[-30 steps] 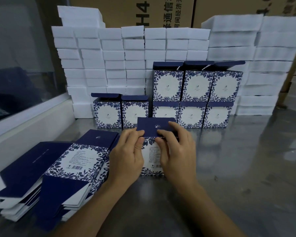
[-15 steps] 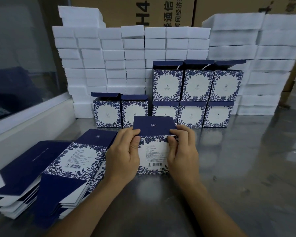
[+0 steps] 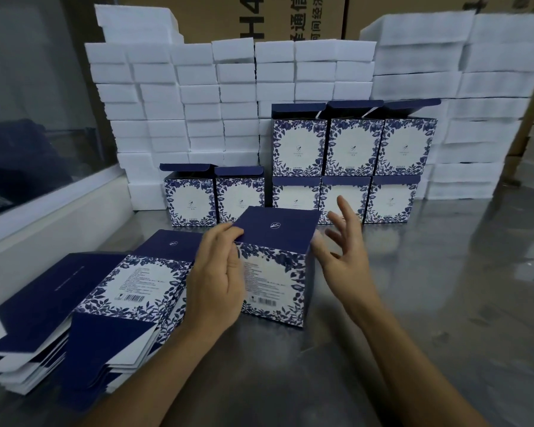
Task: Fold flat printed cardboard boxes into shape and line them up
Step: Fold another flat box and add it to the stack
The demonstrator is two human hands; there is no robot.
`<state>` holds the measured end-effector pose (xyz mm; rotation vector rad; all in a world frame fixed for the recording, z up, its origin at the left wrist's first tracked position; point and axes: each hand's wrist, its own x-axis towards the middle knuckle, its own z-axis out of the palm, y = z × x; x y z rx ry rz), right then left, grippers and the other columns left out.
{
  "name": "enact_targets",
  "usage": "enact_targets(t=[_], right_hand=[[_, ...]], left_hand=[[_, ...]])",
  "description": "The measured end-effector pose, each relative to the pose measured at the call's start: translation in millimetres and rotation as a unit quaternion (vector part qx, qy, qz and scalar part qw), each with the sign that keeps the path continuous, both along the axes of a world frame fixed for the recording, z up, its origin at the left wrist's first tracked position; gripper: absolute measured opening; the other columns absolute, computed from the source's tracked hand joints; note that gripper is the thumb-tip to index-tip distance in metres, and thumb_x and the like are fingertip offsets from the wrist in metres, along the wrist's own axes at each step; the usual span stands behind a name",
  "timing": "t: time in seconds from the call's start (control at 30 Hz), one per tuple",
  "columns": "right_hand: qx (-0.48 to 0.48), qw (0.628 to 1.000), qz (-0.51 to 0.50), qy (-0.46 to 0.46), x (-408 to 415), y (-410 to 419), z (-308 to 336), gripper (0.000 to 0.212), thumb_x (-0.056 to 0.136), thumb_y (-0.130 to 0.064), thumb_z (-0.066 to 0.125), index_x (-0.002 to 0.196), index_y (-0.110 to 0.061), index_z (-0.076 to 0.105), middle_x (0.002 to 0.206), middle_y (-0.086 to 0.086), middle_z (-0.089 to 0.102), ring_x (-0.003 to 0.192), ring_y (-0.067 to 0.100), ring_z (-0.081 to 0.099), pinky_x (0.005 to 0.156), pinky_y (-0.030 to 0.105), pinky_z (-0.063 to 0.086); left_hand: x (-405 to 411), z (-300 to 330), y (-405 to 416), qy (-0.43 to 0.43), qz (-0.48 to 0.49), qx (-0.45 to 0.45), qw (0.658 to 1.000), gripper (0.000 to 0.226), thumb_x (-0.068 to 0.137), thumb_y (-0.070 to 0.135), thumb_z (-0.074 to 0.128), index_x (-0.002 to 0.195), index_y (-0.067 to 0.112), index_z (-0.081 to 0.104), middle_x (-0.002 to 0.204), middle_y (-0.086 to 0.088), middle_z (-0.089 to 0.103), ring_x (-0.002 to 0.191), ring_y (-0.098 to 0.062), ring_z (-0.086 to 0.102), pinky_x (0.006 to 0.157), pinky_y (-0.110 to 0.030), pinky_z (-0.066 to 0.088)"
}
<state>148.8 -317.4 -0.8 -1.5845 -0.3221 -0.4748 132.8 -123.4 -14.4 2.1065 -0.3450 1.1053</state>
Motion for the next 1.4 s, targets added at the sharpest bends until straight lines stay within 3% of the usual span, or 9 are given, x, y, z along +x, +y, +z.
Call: enact_targets(t=[0.13, 0.3, 0.5, 0.63, 0.7, 0.9, 1.03, 1.17, 1.4], right_hand=[[0.004, 0.999, 0.047, 0.021, -1, -10, 2, 0.046, 0.081, -0.036, 0.069, 0.125, -0.038, 0.057, 0.126, -0.002, 0.063, 0.115, 0.019, 0.064, 0.093, 0.034, 0.056], [-0.046, 0.998, -0.039, -0.024, -6, 4, 2, 0.042, 0.069, -0.05, 0.075, 0.107, -0.034, 0.066, 0.107, -0.006, 0.06, 0.081, 0.013, 0.061, 0.074, 0.03, 0.056], [0.017, 0.999, -0.027, 0.015, -6, 7, 9, 0.045, 0.099, -0.052, 0.035, 0.098, -0.029, 0.073, 0.089, -0.006, 0.066, 0.065, 0.01, 0.059, 0.065, 0.025, 0.053], [-0.027, 0.998, -0.044, -0.032, -5, 8, 7, 0.018, 0.101, -0.019, 0.055, 0.095, -0.024, 0.071, 0.079, -0.006, 0.066, 0.064, 0.008, 0.054, 0.06, 0.025, 0.049], [-0.061, 0.995, -0.065, -0.047, -6, 8, 9, 0.007, 0.093, -0.03, 0.065, 0.098, -0.032, 0.069, 0.086, 0.0, 0.057, 0.07, 0.008, 0.049, 0.067, 0.025, 0.044], [-0.241, 0.962, -0.095, -0.085, -16, 17, 7, 0.06, 0.066, -0.077, 0.069, 0.116, -0.045, 0.065, 0.15, -0.005, 0.031, 0.141, 0.007, 0.024, 0.113, 0.03, 0.02], [-0.227, 0.953, -0.149, -0.135, -19, 27, 10, 0.049, 0.071, -0.072, 0.058, 0.101, -0.038, 0.076, 0.138, -0.009, 0.049, 0.133, 0.017, 0.035, 0.109, 0.03, 0.022], [-0.263, 0.94, -0.175, -0.127, -21, 29, 14, 0.039, 0.081, -0.07, 0.052, 0.097, -0.043, 0.075, 0.113, -0.021, 0.058, 0.113, 0.01, 0.048, 0.089, 0.031, 0.024], [-0.295, 0.925, -0.156, -0.181, -26, 36, 17, 0.017, 0.092, -0.045, 0.061, 0.1, -0.042, 0.075, 0.105, -0.02, 0.064, 0.099, 0.011, 0.055, 0.096, 0.048, 0.03]], left_hand=[[-2, 0, 0, 0.023, 0.02, 0.062, 0.998, 0.072, 0.091, 0.063, 0.036, 0.146, 0.017, 0.04, 0.163, -0.002, 0.016, 0.149, -0.016, 0.015, 0.114, -0.038, 0.017], [-1, -5, -2, 0.087, -0.076, 0.029, 0.993, 0.091, 0.084, 0.073, 0.044, 0.154, 0.035, -0.002, 0.163, 0.018, -0.006, 0.148, 0.003, -0.003, 0.119, -0.032, 0.013], [1, -9, 5, 0.066, -0.06, -0.029, 0.996, 0.046, 0.098, 0.039, 0.043, 0.143, 0.028, 0.039, 0.135, 0.005, 0.054, 0.109, -0.006, 0.057, 0.09, -0.034, 0.051], [2, -9, 5, 0.048, -0.053, -0.036, 0.997, 0.037, 0.101, 0.027, 0.042, 0.138, 0.023, 0.046, 0.119, 0.001, 0.06, 0.097, -0.019, 0.06, 0.081, -0.025, 0.046], [4, -8, 5, 0.049, -0.054, -0.043, 0.996, 0.038, 0.102, 0.027, 0.046, 0.14, 0.024, 0.045, 0.13, 0.001, 0.056, 0.112, -0.021, 0.057, 0.091, -0.033, 0.049], [2, -13, -4, 0.064, -0.128, 0.001, 0.99, 0.065, 0.093, 0.057, 0.041, 0.152, 0.04, 0.021, 0.163, 0.015, -0.008, 0.15, -0.005, -0.007, 0.12, -0.035, 0.008], [2, -12, -3, 0.069, -0.165, -0.011, 0.984, 0.057, 0.098, 0.059, 0.033, 0.152, 0.042, 0.024, 0.163, 0.019, 0.004, 0.151, -0.007, -0.003, 0.119, -0.042, 0.011], [2, -11, -7, 0.076, -0.159, -0.028, 0.984, 0.06, 0.094, 0.067, 0.038, 0.147, 0.041, 0.032, 0.161, 0.023, 0.009, 0.149, 0.0, 0.006, 0.113, -0.027, 0.018], [0, -8, -9, 0.053, -0.124, -0.008, 0.991, 0.045, 0.099, 0.056, 0.033, 0.139, 0.036, 0.038, 0.162, 0.013, 0.018, 0.148, -0.002, 0.016, 0.109, -0.007, 0.022]])
